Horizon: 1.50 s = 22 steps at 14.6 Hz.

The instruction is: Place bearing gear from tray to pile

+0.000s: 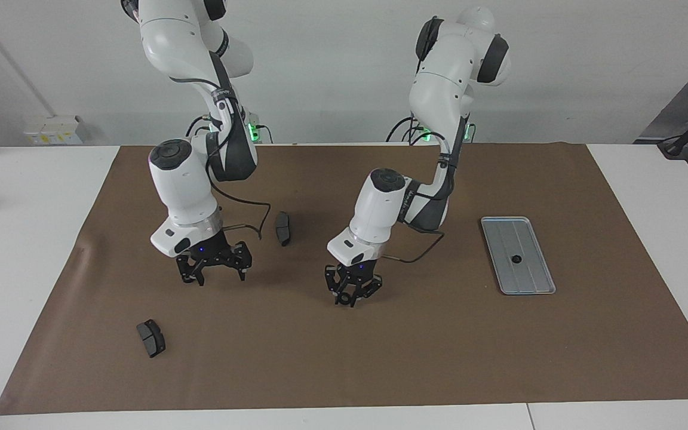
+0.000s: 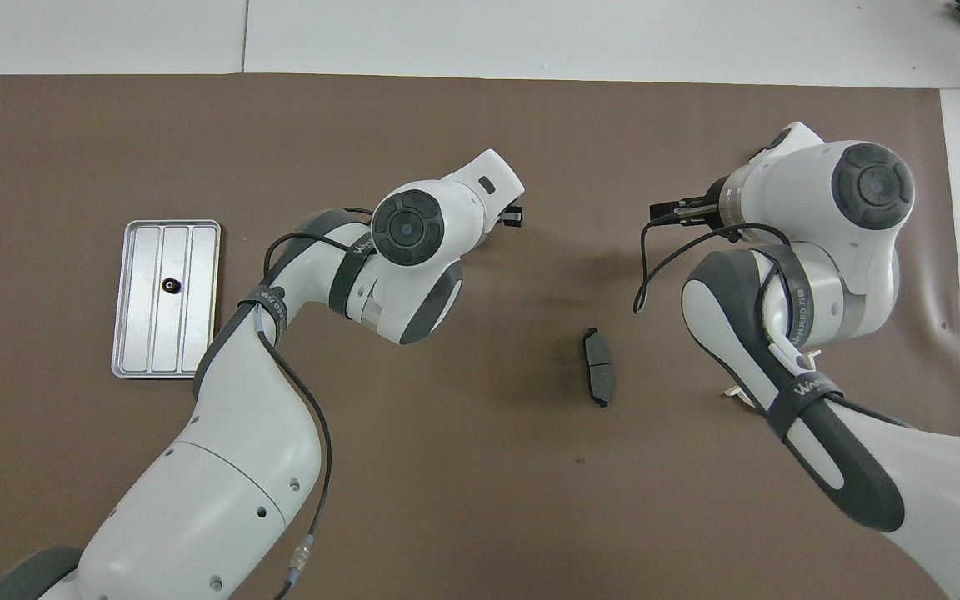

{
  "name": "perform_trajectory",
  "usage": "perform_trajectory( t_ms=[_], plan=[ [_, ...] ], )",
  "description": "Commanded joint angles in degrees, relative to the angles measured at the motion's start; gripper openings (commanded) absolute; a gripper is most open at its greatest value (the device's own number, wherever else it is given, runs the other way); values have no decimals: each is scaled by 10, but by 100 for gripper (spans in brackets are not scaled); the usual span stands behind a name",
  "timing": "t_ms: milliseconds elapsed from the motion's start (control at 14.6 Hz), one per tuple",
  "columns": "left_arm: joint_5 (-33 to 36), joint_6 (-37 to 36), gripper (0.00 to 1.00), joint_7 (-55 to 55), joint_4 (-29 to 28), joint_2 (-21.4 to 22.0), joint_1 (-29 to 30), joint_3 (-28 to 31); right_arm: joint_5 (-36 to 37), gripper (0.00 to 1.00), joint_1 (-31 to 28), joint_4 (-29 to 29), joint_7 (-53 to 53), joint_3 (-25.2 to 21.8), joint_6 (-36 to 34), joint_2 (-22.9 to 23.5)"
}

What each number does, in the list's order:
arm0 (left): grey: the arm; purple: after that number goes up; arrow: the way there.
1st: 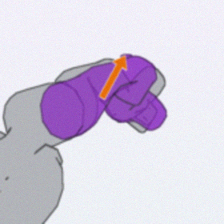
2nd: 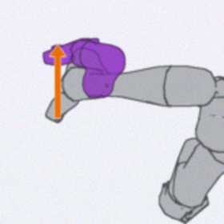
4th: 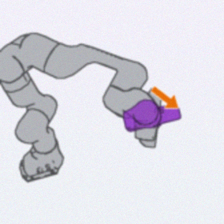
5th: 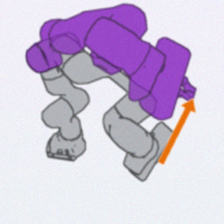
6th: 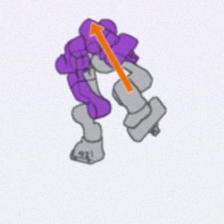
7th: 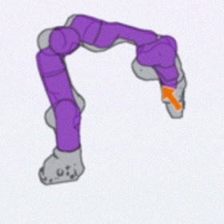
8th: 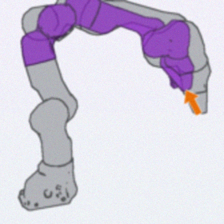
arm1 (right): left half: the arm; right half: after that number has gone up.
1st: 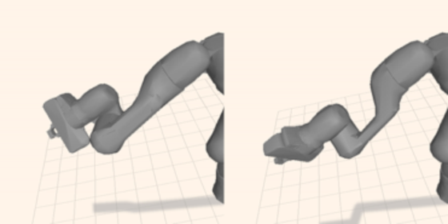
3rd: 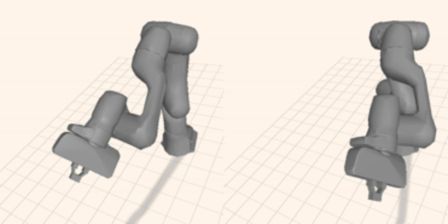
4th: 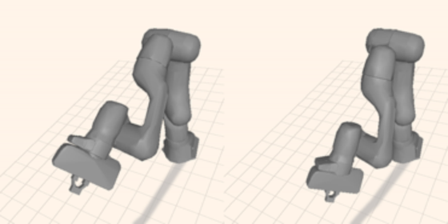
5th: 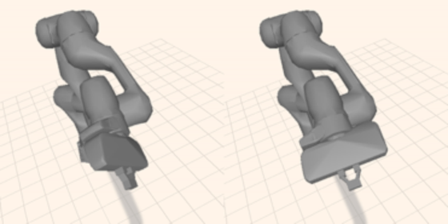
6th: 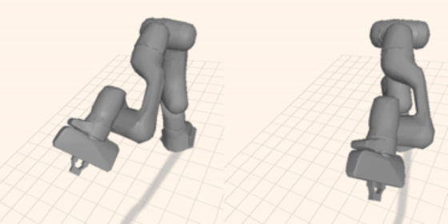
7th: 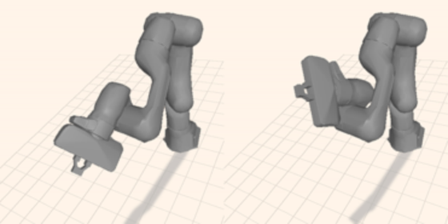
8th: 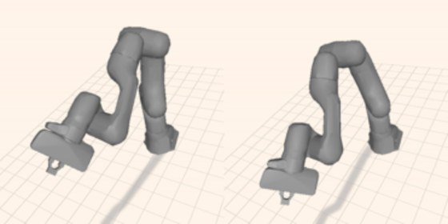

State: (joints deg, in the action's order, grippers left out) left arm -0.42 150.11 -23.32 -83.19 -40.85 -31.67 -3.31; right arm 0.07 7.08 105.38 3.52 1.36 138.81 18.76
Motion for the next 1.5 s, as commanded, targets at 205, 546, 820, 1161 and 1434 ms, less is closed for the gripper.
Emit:
perform_trajectory(
  t_ms=[205, 546, 820, 1161, 1434],
  plan=[
    [-13, -62, 100, -2, -9, 52, 17, 10, -12, 100, 20, -62, 18, 11, 13, 36],
    [-11, -102, 100, 37, -124, 174, 71, 10, -1, 100, 101, -189, 31, 11, 24, 148],
    [-11, -107, 100, 134, -259, 293, 143, 10, 28, 100, 167, -253, 81, 9, 44, 220],
    [-11, -255, 100, 155, -264, 334, 226, 10, 65, 100, 194, -250, 90, 9, 70, 232],
    [-11, -257, 100, 206, -277, 336, 290, 10, 101, 93, 183, -240, 90, 9, 74, 235]
  ],
)
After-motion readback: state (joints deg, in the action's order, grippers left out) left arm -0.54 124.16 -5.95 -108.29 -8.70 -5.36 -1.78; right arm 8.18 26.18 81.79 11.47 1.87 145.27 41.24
